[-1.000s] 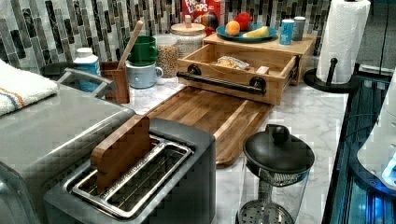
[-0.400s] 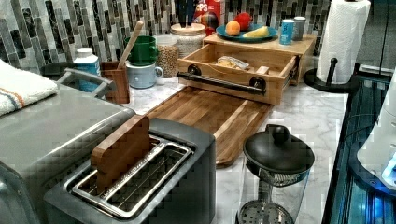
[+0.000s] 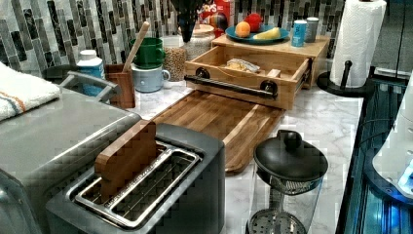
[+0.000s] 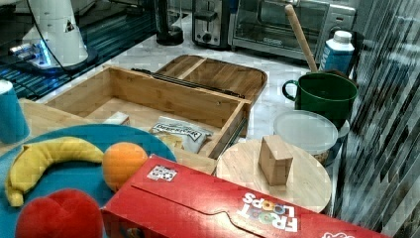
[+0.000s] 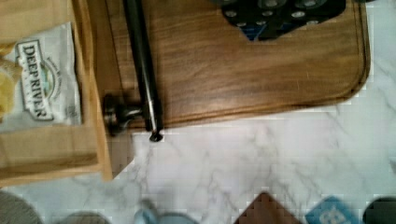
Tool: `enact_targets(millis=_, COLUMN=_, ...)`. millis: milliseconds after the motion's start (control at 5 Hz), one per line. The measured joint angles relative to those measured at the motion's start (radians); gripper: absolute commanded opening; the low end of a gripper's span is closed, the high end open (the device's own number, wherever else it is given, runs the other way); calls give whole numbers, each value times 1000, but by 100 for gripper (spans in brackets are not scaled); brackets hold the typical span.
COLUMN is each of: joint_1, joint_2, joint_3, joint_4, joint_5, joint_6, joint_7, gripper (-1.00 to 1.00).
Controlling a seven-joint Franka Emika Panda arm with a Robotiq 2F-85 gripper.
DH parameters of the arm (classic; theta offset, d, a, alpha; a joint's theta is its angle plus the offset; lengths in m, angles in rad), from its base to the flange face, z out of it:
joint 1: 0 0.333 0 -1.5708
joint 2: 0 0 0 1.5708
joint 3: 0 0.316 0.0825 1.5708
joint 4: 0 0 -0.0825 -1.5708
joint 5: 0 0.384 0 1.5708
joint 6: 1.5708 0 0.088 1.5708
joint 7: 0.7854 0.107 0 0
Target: Close the drawer.
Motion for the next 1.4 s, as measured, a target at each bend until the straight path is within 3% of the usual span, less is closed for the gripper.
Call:
enact_targets(millis=400, joint_1=-6, joint_2=32, joint_3=6, joint_4=-107, joint_5=-78, joint_6=104, joint_7=0, gripper=-100)
enact_targets(millis=1000, joint_1=-19, joint_2=139, joint_3=-9, joint_4=-195, joint_5=-76, joint_6=308, joint_7=-108, gripper=-100)
enact_targets(millis=1400, joint_1=-56, joint_2=164, joint_3=-16, joint_4=-201, joint_5=-70, joint_6=271, joint_7=-207, gripper=-100)
